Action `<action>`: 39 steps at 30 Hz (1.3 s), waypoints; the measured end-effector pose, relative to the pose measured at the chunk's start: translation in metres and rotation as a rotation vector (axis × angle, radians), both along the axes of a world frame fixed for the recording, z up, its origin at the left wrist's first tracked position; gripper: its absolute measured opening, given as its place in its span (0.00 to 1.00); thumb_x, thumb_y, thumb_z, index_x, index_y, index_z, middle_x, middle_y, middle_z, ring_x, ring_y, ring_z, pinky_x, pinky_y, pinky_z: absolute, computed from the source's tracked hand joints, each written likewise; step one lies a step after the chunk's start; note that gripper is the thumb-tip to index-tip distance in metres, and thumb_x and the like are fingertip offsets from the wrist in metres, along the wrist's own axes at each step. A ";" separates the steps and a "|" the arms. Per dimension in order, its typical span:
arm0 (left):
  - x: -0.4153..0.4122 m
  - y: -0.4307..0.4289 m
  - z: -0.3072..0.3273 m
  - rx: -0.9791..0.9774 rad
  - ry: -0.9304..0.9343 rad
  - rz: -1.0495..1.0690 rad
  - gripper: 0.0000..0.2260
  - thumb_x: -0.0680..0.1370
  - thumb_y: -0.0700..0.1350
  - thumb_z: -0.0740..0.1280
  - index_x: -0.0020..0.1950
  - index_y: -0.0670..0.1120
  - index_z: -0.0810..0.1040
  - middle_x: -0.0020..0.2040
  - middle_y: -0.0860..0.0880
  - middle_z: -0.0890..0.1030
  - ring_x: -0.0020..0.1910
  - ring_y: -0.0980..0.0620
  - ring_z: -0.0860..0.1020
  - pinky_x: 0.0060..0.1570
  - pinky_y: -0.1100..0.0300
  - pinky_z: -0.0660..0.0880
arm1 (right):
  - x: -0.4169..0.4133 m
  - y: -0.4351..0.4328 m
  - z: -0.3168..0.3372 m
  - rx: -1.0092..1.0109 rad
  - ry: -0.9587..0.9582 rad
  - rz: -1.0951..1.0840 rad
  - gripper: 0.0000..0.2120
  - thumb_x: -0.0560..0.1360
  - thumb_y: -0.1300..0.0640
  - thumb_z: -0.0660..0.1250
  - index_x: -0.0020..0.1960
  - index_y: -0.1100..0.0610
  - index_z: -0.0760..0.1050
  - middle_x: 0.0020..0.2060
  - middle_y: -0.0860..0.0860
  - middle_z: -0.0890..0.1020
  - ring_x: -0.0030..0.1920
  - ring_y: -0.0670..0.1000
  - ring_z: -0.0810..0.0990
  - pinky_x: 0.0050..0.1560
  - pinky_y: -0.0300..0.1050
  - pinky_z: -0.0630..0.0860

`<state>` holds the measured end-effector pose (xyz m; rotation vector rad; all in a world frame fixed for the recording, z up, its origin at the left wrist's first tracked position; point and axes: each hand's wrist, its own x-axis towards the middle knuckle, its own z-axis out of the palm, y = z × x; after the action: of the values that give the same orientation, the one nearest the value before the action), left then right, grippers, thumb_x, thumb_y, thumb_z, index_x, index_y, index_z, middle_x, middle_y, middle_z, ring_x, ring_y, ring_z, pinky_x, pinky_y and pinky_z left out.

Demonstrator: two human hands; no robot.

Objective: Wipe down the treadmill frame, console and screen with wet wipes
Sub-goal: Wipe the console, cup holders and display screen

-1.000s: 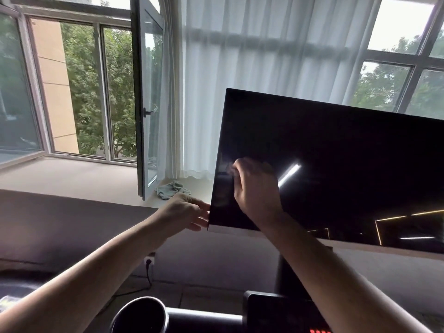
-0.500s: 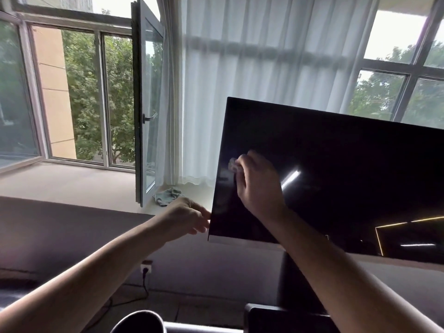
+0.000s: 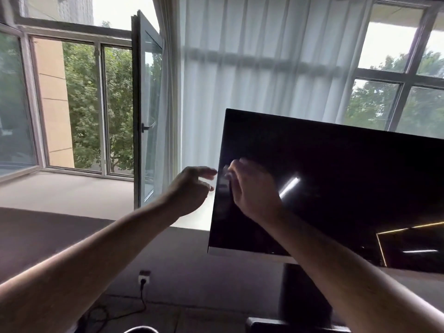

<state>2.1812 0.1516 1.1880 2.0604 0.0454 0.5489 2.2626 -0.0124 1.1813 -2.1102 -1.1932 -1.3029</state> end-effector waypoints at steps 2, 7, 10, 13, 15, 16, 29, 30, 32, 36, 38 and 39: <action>0.003 0.000 0.005 -0.076 -0.009 -0.062 0.27 0.72 0.23 0.57 0.52 0.50 0.86 0.48 0.51 0.86 0.49 0.47 0.84 0.49 0.52 0.80 | -0.014 -0.005 -0.024 -0.195 -0.049 0.078 0.06 0.75 0.64 0.69 0.48 0.55 0.77 0.42 0.51 0.78 0.44 0.51 0.76 0.47 0.46 0.73; 0.005 0.002 0.006 -0.133 -0.001 -0.100 0.29 0.71 0.22 0.55 0.47 0.50 0.86 0.48 0.47 0.87 0.51 0.43 0.84 0.46 0.55 0.79 | 0.006 -0.023 -0.001 -0.290 -0.121 0.011 0.06 0.73 0.64 0.72 0.48 0.57 0.77 0.41 0.53 0.77 0.41 0.56 0.78 0.43 0.52 0.76; 0.009 0.003 0.011 -0.171 0.018 -0.116 0.25 0.72 0.21 0.54 0.51 0.42 0.85 0.49 0.41 0.86 0.47 0.42 0.83 0.44 0.55 0.77 | 0.023 -0.009 0.041 0.024 -0.028 -0.089 0.06 0.76 0.64 0.67 0.47 0.54 0.75 0.41 0.51 0.77 0.41 0.56 0.78 0.40 0.48 0.74; 0.011 0.006 0.016 -0.206 0.044 -0.124 0.22 0.73 0.21 0.54 0.53 0.36 0.83 0.45 0.40 0.84 0.43 0.44 0.81 0.43 0.55 0.77 | 0.014 0.010 0.032 0.058 -0.007 -0.044 0.06 0.75 0.64 0.66 0.46 0.54 0.74 0.41 0.50 0.76 0.40 0.53 0.77 0.40 0.49 0.76; 0.012 0.008 0.016 -0.186 0.052 -0.134 0.21 0.74 0.22 0.57 0.48 0.40 0.85 0.43 0.40 0.85 0.42 0.45 0.82 0.45 0.53 0.78 | 0.000 0.009 0.003 -0.138 -0.061 0.012 0.05 0.74 0.63 0.65 0.48 0.54 0.75 0.41 0.51 0.75 0.41 0.52 0.75 0.42 0.49 0.76; 0.011 0.008 0.015 -0.172 0.058 -0.141 0.21 0.74 0.22 0.58 0.47 0.42 0.85 0.44 0.40 0.86 0.43 0.46 0.83 0.46 0.52 0.78 | -0.006 0.003 -0.010 -0.256 -0.094 0.042 0.06 0.73 0.61 0.65 0.50 0.55 0.76 0.42 0.51 0.75 0.43 0.52 0.75 0.45 0.48 0.75; 0.005 0.009 0.016 -0.230 0.101 -0.217 0.20 0.74 0.25 0.61 0.49 0.46 0.85 0.43 0.50 0.87 0.43 0.53 0.85 0.42 0.57 0.81 | 0.000 0.011 0.017 -0.223 -0.065 0.020 0.07 0.70 0.61 0.68 0.48 0.55 0.73 0.40 0.52 0.74 0.39 0.53 0.75 0.38 0.46 0.76; 0.005 0.010 0.016 -0.223 0.103 -0.214 0.21 0.75 0.24 0.59 0.51 0.45 0.85 0.44 0.50 0.87 0.44 0.53 0.85 0.41 0.58 0.81 | -0.003 0.004 0.011 -0.300 -0.090 0.034 0.09 0.70 0.59 0.69 0.48 0.54 0.72 0.39 0.51 0.74 0.38 0.52 0.75 0.38 0.44 0.74; 0.004 0.013 0.018 -0.229 0.100 -0.212 0.16 0.74 0.28 0.63 0.52 0.44 0.85 0.46 0.47 0.87 0.45 0.50 0.85 0.42 0.57 0.82 | 0.007 -0.006 0.019 -0.335 -0.156 0.028 0.08 0.69 0.56 0.66 0.46 0.53 0.69 0.38 0.52 0.74 0.37 0.53 0.75 0.38 0.45 0.73; 0.008 0.019 0.027 -0.208 0.134 -0.186 0.11 0.79 0.31 0.64 0.58 0.36 0.83 0.51 0.38 0.86 0.47 0.44 0.86 0.44 0.54 0.83 | 0.041 -0.003 0.074 0.008 -0.068 -0.103 0.03 0.73 0.61 0.65 0.47 0.56 0.74 0.40 0.53 0.76 0.40 0.57 0.78 0.40 0.52 0.79; 0.012 0.019 0.035 -0.173 0.165 -0.170 0.10 0.80 0.31 0.63 0.57 0.34 0.82 0.50 0.36 0.85 0.44 0.46 0.85 0.41 0.56 0.81 | 0.044 0.010 0.083 0.116 -0.039 -0.092 0.05 0.73 0.64 0.67 0.48 0.57 0.76 0.41 0.53 0.78 0.40 0.57 0.79 0.40 0.50 0.79; 0.014 0.019 0.039 -0.152 0.172 -0.157 0.09 0.80 0.31 0.63 0.56 0.35 0.82 0.48 0.37 0.85 0.43 0.47 0.84 0.39 0.57 0.80 | 0.039 0.017 0.078 0.106 -0.042 -0.051 0.05 0.72 0.65 0.67 0.47 0.57 0.76 0.41 0.53 0.78 0.39 0.56 0.79 0.39 0.50 0.79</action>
<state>2.1954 0.1705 1.2272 1.9382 0.0256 0.2625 2.3014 0.0043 1.2598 -2.0599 -1.0688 -1.4072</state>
